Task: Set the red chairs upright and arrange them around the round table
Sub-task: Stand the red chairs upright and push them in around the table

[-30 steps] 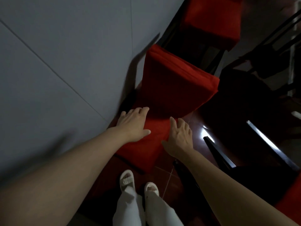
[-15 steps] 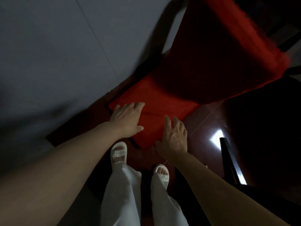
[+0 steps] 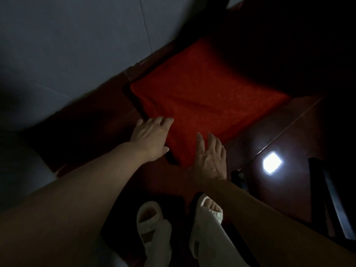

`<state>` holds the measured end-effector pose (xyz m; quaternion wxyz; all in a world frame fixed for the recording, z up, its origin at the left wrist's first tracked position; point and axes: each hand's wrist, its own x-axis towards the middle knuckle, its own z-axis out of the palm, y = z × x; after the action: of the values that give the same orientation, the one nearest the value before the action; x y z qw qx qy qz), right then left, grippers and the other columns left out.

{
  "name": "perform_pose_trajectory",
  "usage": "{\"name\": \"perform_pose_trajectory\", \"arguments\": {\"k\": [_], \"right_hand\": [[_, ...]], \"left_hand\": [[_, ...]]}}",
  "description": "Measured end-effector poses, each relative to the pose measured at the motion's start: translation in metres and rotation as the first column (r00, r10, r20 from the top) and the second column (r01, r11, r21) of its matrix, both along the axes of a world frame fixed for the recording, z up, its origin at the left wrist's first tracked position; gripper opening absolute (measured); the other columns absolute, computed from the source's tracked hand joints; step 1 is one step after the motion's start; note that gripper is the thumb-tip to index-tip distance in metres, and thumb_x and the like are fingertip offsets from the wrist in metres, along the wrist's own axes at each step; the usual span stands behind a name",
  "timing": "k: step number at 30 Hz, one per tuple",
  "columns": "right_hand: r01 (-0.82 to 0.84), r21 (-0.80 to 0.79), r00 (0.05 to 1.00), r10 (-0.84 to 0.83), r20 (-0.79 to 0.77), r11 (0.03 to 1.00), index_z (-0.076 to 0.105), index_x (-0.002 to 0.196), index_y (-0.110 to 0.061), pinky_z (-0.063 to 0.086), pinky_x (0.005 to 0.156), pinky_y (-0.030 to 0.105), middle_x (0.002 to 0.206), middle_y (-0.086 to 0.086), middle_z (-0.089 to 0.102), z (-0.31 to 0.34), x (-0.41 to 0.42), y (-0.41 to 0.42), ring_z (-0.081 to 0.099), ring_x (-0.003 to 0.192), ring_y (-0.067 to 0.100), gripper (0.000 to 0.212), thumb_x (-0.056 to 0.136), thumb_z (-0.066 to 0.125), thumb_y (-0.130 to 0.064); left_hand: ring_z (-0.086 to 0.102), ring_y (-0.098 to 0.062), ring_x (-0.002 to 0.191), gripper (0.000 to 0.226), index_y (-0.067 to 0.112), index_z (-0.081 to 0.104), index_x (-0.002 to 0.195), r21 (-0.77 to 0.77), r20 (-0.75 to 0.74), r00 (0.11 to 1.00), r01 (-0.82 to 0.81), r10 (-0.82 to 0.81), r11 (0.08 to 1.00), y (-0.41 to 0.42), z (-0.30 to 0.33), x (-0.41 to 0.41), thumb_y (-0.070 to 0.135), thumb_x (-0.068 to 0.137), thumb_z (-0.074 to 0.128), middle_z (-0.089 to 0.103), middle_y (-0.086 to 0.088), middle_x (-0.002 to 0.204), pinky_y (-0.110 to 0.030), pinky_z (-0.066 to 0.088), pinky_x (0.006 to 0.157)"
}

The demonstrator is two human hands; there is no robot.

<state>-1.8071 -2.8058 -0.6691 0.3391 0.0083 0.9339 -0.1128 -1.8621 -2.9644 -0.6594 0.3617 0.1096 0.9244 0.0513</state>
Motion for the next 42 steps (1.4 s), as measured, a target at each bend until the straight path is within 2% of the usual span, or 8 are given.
{"name": "perform_pose_trajectory", "arguments": {"k": [13, 16, 21, 26, 28, 32, 37, 42], "right_hand": [[-0.017, 0.117, 0.998, 0.024, -0.059, 0.993, -0.023, 0.147, -0.018, -0.006, 0.115, 0.050, 0.152, 0.021, -0.028, -0.201, -0.005, -0.046, -0.019, 0.143, 0.035, 0.113, 0.081, 0.058, -0.061], [0.017, 0.174, 0.981, 0.017, -0.192, 0.985, -0.022, 0.147, -0.017, -0.005, 0.112, 0.055, 0.152, 0.027, -0.023, -0.234, 0.003, -0.056, -0.015, 0.143, 0.040, 0.120, 0.075, 0.063, -0.063], [0.088, 0.311, 0.911, 0.049, -0.409, 0.946, 0.002, 0.149, -0.014, 0.004, 0.110, 0.060, 0.150, 0.031, 0.005, -0.271, 0.008, -0.062, 0.008, 0.140, 0.043, 0.123, 0.062, 0.078, -0.056], [0.122, 0.360, 0.900, 0.050, -0.432, 0.925, -0.018, 0.146, -0.013, -0.001, 0.109, 0.063, 0.150, 0.032, -0.007, -0.284, 0.005, -0.068, -0.004, 0.140, 0.043, 0.111, 0.080, 0.066, -0.047], [0.124, 0.356, 0.908, 0.039, -0.417, 0.926, -0.025, 0.144, -0.013, -0.006, 0.107, 0.062, 0.149, 0.031, -0.013, -0.285, 0.003, -0.069, -0.009, 0.139, 0.043, 0.112, 0.083, 0.062, -0.047], [0.100, 0.356, 0.915, 0.055, -0.401, 0.929, -0.036, 0.138, -0.014, -0.009, 0.108, 0.061, 0.146, 0.030, -0.021, -0.285, 0.003, -0.069, -0.014, 0.137, 0.042, 0.112, 0.086, 0.058, -0.046], [0.137, 0.377, 0.885, 0.059, -0.463, 0.916, -0.019, 0.145, -0.015, 0.000, 0.108, 0.061, 0.148, 0.031, -0.003, -0.286, 0.002, -0.071, 0.001, 0.138, 0.042, 0.115, 0.076, 0.069, -0.044], [0.113, 0.343, 0.838, 0.096, -0.537, 0.932, 0.004, 0.149, -0.014, 0.004, 0.107, 0.063, 0.148, 0.033, 0.007, -0.290, 0.004, -0.067, 0.010, 0.138, 0.045, 0.109, 0.071, 0.072, -0.049]], "left_hand": [[-0.008, -0.020, 0.146, 0.100, 0.035, -0.004, 0.150, -0.047, -0.141, 0.974, 0.171, -0.176, 0.984, -0.038, -0.213, -0.010, 0.018, 0.084, 0.069, -0.014, 0.004, 0.159, -0.047, 0.005, 0.117], [-0.011, -0.021, 0.146, 0.101, 0.036, -0.009, 0.149, -0.061, -0.242, 0.939, 0.238, -0.246, 0.969, -0.046, -0.239, -0.010, 0.013, 0.085, 0.066, -0.018, 0.002, 0.157, -0.048, 0.004, 0.117], [-0.004, -0.024, 0.146, 0.095, 0.035, 0.004, 0.150, -0.026, -0.420, 0.859, 0.312, -0.294, 0.950, -0.056, -0.259, -0.015, 0.012, 0.082, 0.065, -0.003, -0.002, 0.158, -0.048, 0.002, 0.116], [0.005, -0.028, 0.143, 0.091, 0.032, 0.007, 0.145, -0.027, -0.498, 0.817, 0.321, -0.291, 0.947, -0.048, -0.273, -0.022, 0.012, 0.080, 0.068, 0.004, -0.006, 0.152, -0.049, 0.001, 0.115], [0.017, -0.029, 0.138, 0.085, 0.028, 0.009, 0.133, -0.002, -0.530, 0.805, 0.314, -0.267, 0.950, -0.042, -0.277, -0.020, 0.009, 0.076, 0.069, 0.014, -0.007, 0.146, -0.049, 0.014, 0.114], [0.059, -0.027, 0.095, 0.066, 0.010, 0.050, 0.104, 0.159, -0.668, 0.725, 0.359, -0.168, 0.920, -0.044, -0.286, -0.022, -0.008, 0.048, 0.080, 0.060, -0.008, 0.102, -0.041, 0.050, 0.082], [0.051, -0.019, 0.060, 0.035, 0.009, 0.059, 0.072, 0.285, -0.688, 0.719, 0.390, -0.096, 0.876, -0.050, -0.283, -0.028, -0.017, 0.052, 0.073, 0.052, -0.001, 0.064, -0.022, 0.032, 0.056], [0.034, -0.013, 0.053, 0.031, 0.007, 0.050, 0.059, 0.366, -0.657, 0.752, 0.390, -0.063, 0.845, -0.055, -0.276, -0.029, -0.024, 0.056, 0.051, 0.041, -0.001, 0.053, -0.018, 0.023, 0.046]]}}
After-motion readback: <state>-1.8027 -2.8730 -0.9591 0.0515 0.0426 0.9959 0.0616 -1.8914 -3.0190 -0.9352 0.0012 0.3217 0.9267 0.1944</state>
